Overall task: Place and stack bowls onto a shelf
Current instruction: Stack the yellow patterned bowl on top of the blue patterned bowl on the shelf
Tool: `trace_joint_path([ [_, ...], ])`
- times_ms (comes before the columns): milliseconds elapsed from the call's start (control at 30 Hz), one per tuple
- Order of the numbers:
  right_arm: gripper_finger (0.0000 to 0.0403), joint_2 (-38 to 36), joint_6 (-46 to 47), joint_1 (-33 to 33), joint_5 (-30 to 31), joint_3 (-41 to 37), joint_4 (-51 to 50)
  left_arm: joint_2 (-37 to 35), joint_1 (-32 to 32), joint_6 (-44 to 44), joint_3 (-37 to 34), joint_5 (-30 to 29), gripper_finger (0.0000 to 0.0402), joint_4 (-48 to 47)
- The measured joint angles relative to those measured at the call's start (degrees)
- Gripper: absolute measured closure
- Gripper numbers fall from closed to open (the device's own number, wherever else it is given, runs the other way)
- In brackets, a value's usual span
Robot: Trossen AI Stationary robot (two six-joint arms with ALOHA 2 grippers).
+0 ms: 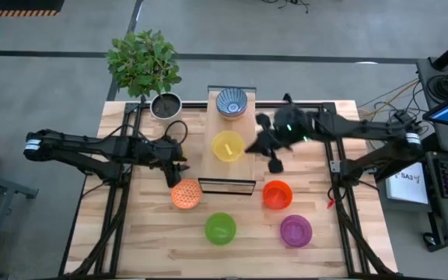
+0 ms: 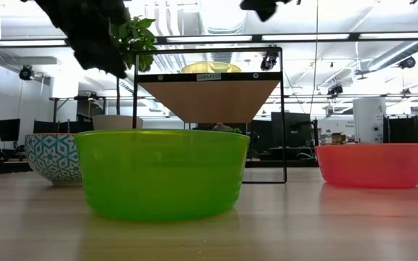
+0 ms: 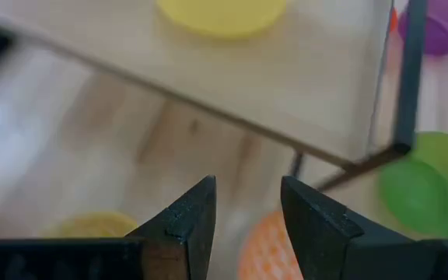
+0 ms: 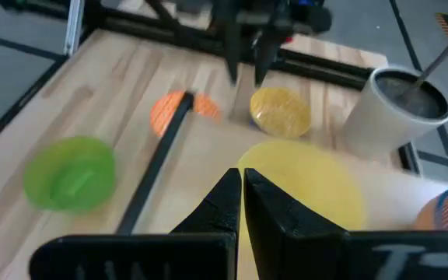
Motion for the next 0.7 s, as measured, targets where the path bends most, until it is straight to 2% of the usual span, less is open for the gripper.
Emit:
trace_joint_path([
  [133, 0.0394, -5.94, 1.96, 6.88, 4.26, -9.00, 5.15, 2.00, -0.46, -1.71, 0.89, 0.56, 0.0276, -7.12],
  [300, 0.0394, -10.72, 4.00, 12.93, 4.88, -18.06, 12.43, 5.91, -0.37, 0.51, 0.85, 0.83, 0.0277, -18.03],
  [600, 0.0394, -15.20, 6.69, 15.74, 9.06, -27.15, 17.74, 10.08, -0.24, 1.15, 1.27, 1.74, 0.0265, -19.67],
  [700, 0.0394, -15.37, 6.57, 15.72, 9.09, -28.37, 19.21, 11.35, 0.15, 4.59, 1.45, -1.52, 0.0243, -20.48],
])
